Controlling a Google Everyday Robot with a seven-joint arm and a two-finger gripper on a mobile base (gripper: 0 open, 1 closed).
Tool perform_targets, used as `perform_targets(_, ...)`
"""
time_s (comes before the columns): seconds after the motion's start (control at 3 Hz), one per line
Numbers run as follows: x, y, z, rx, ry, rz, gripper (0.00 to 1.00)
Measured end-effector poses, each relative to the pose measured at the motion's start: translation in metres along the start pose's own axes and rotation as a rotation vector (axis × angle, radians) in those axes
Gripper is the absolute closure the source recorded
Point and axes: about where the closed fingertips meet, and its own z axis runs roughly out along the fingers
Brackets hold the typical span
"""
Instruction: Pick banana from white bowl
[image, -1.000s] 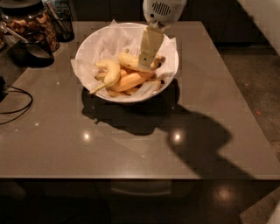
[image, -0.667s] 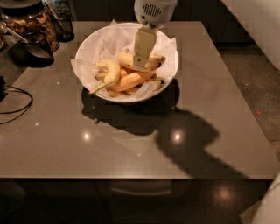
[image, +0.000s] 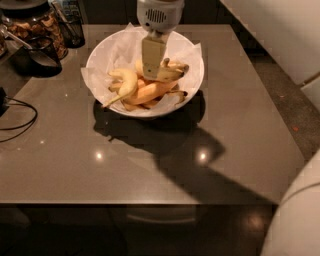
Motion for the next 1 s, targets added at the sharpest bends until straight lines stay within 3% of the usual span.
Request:
perform_targets(0.33,-0.007,-0.002,0.005,0.003,0.019,-0.014,0.38)
perform_targets(1.0,-0.004,-0.019,0.028,-0.037,0.036,0.029,0.36)
